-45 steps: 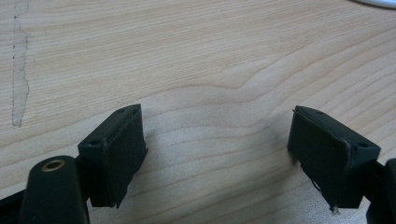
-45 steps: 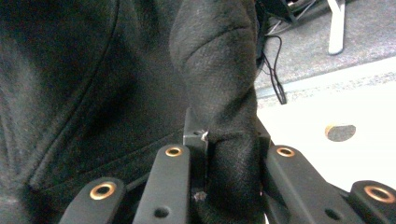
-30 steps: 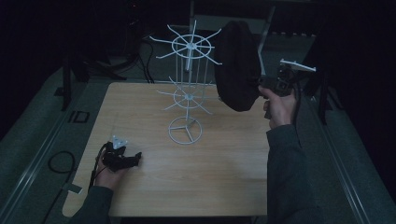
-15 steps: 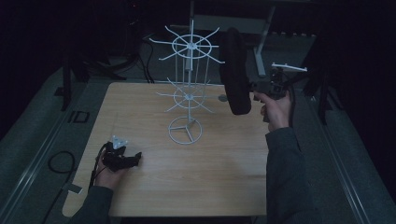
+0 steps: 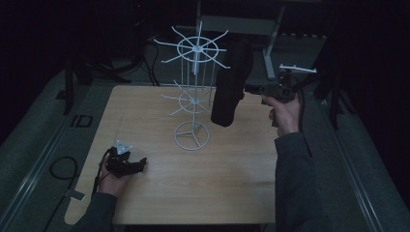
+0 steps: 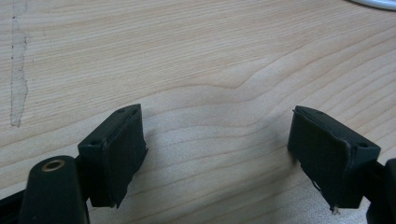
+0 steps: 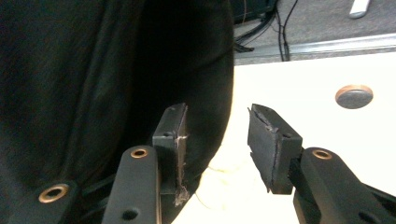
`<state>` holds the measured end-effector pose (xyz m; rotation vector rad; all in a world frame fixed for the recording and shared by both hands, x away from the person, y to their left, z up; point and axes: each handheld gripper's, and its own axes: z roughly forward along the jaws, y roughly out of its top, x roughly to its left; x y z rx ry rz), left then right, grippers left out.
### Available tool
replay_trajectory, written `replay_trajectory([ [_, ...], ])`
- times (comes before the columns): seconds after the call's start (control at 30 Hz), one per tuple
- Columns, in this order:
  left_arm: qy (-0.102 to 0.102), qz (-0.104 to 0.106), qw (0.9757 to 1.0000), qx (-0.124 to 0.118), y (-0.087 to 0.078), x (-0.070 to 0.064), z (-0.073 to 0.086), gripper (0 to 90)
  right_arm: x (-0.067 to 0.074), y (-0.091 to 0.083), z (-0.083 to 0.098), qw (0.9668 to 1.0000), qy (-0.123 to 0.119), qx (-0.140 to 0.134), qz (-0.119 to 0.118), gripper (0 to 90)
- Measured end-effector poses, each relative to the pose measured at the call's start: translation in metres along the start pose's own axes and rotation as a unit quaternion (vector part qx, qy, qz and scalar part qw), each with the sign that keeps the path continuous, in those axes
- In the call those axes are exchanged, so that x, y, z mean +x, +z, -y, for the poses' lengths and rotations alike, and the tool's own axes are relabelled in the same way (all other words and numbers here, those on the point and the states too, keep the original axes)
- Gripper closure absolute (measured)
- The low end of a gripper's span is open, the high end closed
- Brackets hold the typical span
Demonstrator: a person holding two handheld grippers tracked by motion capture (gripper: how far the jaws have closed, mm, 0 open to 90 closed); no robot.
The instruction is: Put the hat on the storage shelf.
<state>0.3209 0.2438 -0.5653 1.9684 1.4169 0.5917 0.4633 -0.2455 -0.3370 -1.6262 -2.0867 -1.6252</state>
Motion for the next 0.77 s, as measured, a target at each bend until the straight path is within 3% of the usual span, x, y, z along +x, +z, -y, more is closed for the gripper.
replay_trajectory([
  [0.43, 0.0, -0.001, 1.0, -0.001, 0.0, 0.0, 0.0, 19.3, -0.013, -0.003, 0.009, 0.9991, -0.003, 0.007, 0.041, 58.9],
  [0.77, 0.0, 0.0, 1.0, 0.0, 0.0, 0.0, 0.0, 19.3, -0.026, -0.005, 0.017, 0.9987, 0.006, 0.013, 0.048, 58.9],
])
